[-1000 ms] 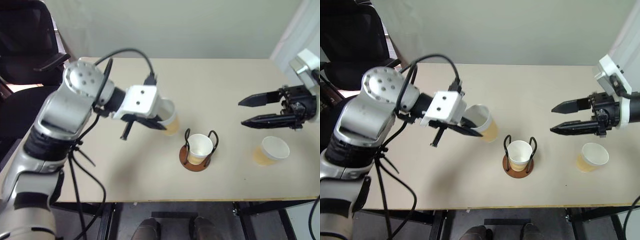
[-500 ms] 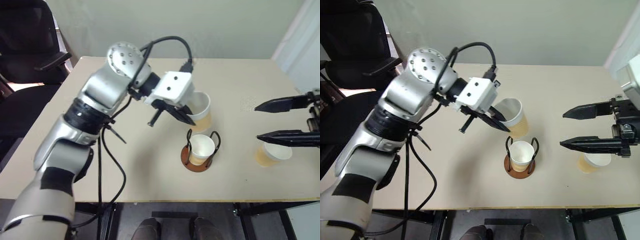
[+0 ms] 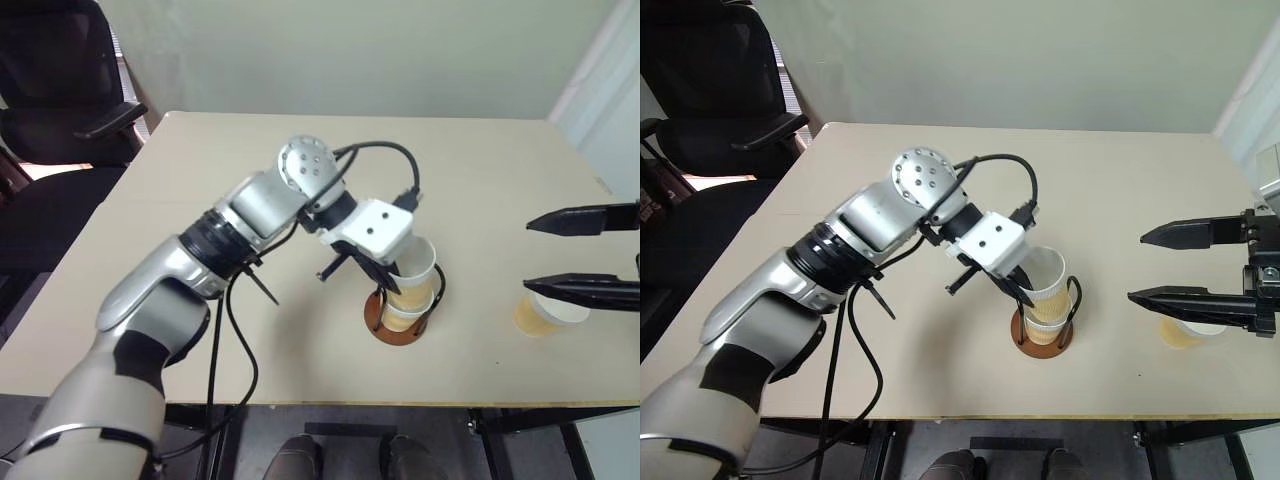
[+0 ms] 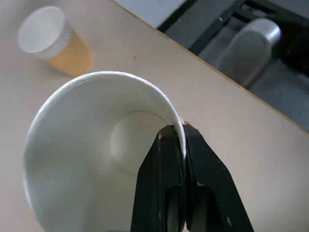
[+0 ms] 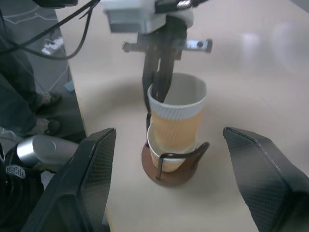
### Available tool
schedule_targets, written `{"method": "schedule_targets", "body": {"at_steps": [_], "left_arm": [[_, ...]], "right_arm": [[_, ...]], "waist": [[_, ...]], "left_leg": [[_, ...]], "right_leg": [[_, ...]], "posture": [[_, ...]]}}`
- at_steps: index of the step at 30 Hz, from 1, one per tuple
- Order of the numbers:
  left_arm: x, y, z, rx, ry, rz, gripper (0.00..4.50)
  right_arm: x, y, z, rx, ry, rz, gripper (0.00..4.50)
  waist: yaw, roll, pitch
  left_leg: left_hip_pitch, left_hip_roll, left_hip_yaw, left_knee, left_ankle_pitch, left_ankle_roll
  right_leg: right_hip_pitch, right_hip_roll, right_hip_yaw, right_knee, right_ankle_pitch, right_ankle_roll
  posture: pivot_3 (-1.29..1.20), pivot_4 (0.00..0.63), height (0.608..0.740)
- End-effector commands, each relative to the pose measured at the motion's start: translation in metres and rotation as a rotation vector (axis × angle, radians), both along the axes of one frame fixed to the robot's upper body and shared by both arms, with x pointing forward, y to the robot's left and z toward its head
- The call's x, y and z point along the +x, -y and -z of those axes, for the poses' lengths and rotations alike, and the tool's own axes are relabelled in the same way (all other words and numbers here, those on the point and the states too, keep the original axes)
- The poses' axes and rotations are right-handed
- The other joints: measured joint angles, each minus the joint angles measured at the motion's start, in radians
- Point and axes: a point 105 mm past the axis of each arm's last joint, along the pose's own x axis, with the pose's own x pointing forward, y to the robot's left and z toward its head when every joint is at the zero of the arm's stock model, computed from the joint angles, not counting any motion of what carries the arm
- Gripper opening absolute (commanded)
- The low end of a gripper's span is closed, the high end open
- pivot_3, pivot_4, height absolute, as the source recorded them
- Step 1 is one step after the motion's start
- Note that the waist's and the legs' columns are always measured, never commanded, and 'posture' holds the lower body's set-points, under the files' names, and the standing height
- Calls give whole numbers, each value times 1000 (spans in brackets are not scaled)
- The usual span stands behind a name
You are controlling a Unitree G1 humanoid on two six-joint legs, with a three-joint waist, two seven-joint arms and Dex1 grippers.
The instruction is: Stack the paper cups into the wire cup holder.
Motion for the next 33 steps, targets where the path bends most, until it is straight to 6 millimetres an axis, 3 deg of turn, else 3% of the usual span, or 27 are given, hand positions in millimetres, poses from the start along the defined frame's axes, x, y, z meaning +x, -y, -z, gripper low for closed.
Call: {"method": "schedule_targets", "body": {"at_steps": [1, 4, 7, 14, 17, 20, 27, 33], "left_arm": [[-2, 1, 6, 45, 27, 46, 232], [-5, 7, 4, 33, 25, 60, 964], [-3, 9, -3, 4, 37, 57, 2028], [4, 11, -45, -157, 28, -7, 4483], [4, 5, -66, -241, -10, -40, 4483], [6, -6, -78, -303, -65, -87, 4483], [14, -32, -70, -348, -94, -205, 4483], [13, -60, -52, -341, -120, -340, 4483]], "right_arm": [[-4, 4, -5, -38, 38, 28, 3678], [-2, 12, -1, -66, 31, 73, 3678], [4, 24, 4, -101, 41, 150, 3678], [13, 38, 21, -150, 39, 230, 3678], [23, 58, 40, -288, 42, 369, 3678], [25, 67, 61, -354, 1, 384, 3678], [35, 99, 96, -511, -57, 427, 3678], [51, 106, 113, -543, -78, 404, 3678]], "waist": [[1, 0, 0], [2, 0, 0], [3, 0, 0], [3, 1, -1], [3, 1, -1], [3, 2, -1], [2, 3, -2], [-4, 3, -2]], "left_leg": [[0, 0, 0, 0, 0, 0], [0, 0, 0, 2, -1, 1], [0, 0, 0, 4, -1, 2], [0, 0, 1, 10, -4, 6], [0, 0, 1, 12, -5, 7], [1, 0, 1, 12, -5, 8], [2, 0, 2, 12, -5, 8], [3, 0, 2, 12, -4, 6]], "right_leg": [[0, 0, 0, 0, 0, 0], [1, 0, 0, 0, 0, 1], [2, 0, 0, 0, 1, 1], [4, 0, 0, 1, 1, 3], [6, 0, 0, 0, 2, 3], [6, 0, 0, 0, 2, 3], [7, 0, 1, 0, 3, 5], [8, 1, 2, 0, 3, 6]], "posture": [[0, 150, 740], [0, 150, 740], [0, 150, 740], [0, 150, 740], [0, 150, 740], [0, 150, 740], [0, 150, 740], [0, 150, 740]]}}
